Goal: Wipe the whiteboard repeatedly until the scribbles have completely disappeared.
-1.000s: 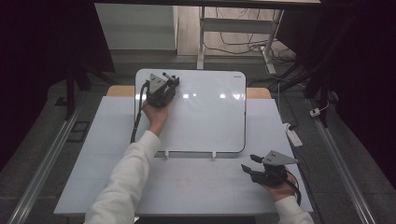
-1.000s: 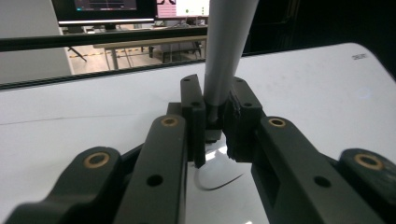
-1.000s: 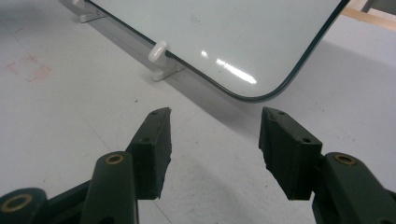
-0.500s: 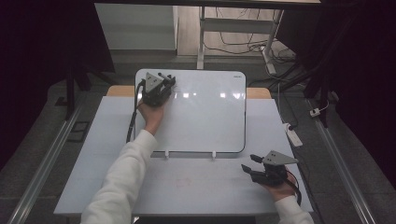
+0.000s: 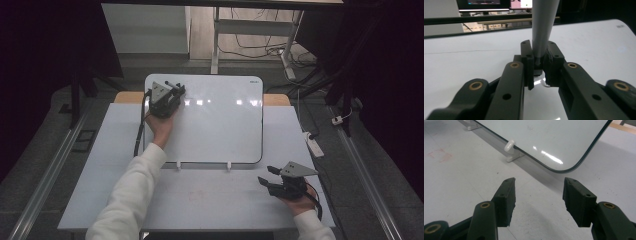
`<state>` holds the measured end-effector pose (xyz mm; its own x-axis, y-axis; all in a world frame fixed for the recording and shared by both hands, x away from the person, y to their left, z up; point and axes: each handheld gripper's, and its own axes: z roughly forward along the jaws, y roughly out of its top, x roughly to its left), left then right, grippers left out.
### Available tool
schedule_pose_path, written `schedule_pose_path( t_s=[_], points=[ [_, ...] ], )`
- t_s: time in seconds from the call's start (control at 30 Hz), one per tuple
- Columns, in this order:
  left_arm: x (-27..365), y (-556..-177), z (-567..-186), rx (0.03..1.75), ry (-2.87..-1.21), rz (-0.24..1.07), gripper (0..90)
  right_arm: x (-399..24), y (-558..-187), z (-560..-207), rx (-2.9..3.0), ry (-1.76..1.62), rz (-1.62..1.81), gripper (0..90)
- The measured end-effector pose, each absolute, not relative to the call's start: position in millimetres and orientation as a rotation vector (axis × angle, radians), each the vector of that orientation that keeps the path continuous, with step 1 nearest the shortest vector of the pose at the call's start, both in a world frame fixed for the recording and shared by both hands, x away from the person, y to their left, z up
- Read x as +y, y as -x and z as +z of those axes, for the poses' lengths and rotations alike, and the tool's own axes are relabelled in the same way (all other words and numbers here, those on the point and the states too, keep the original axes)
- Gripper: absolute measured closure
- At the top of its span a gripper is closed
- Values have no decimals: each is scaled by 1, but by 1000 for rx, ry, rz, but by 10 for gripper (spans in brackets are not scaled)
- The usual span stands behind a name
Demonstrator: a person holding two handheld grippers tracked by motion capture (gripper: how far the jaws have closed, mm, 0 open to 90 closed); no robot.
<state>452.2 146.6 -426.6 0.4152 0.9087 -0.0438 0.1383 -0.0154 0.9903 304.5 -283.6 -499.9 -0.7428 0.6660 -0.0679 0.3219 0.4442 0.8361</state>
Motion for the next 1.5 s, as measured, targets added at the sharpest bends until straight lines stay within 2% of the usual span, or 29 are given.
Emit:
schedule_pose_path(
  t_s=[0.37, 0.67, 1.0, 1.27, 1.5],
  points=[
    [117, -440, -440, 924, -1512, 772, 787, -283, -305, -500, 2313, -837, 1217, 434],
    [153, -442, -436, 1004, -1446, 788, 787, -282, -305, -500, 2315, -832, 1217, 433],
    [105, -435, -446, 928, -1494, 737, 787, -281, -305, -500, 2316, -834, 1217, 433],
    [144, -436, -441, 995, -1454, 769, 787, -282, -305, -500, 2315, -831, 1220, 432],
    [138, -434, -443, 995, -1454, 770, 786, -279, -304, -500, 2319, -822, 1216, 432]
  ],
)
